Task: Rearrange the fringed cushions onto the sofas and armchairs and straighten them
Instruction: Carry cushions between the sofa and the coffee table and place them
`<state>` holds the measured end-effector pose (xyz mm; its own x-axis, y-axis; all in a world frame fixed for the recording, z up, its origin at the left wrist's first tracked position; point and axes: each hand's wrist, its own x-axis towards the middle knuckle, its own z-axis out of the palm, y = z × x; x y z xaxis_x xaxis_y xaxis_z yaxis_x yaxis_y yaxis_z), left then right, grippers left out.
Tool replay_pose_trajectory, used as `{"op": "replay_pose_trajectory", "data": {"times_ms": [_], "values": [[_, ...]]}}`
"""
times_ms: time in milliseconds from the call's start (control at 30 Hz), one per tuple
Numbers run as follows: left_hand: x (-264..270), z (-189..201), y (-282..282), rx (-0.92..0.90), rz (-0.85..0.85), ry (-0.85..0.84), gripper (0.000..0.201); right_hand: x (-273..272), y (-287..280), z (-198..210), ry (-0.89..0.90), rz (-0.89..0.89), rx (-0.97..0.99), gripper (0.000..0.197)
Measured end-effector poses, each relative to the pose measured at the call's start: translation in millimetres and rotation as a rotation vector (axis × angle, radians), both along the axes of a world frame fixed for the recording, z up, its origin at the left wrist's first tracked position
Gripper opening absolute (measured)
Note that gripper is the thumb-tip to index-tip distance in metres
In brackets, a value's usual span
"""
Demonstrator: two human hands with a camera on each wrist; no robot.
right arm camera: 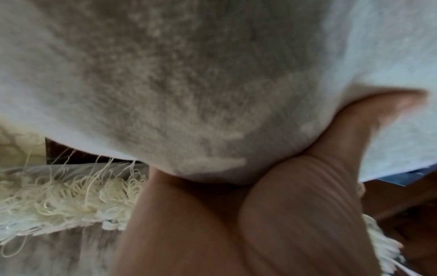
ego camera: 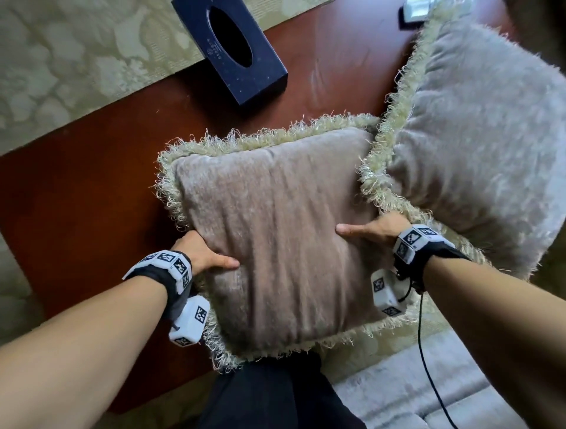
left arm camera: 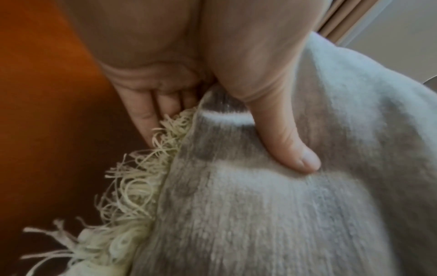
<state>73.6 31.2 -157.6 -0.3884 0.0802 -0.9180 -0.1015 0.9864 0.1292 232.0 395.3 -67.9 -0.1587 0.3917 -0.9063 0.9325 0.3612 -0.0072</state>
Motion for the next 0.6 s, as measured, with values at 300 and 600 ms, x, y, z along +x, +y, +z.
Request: {"op": "replay_pose_trajectory", "data": {"times_ms": [300,600], "values": [[-19.5,101.0,-63.1,0.015,-0.060,0.141,0.101,-6.4,-55.3,90.2,0.432,-0.054,-0.098,0.145],[-22.2,264.9,-43.8,0.269,-0.161,0.470,0.116,45.4,-58.5,245.6,0.641,-0.119,0.123,0.154]]}}
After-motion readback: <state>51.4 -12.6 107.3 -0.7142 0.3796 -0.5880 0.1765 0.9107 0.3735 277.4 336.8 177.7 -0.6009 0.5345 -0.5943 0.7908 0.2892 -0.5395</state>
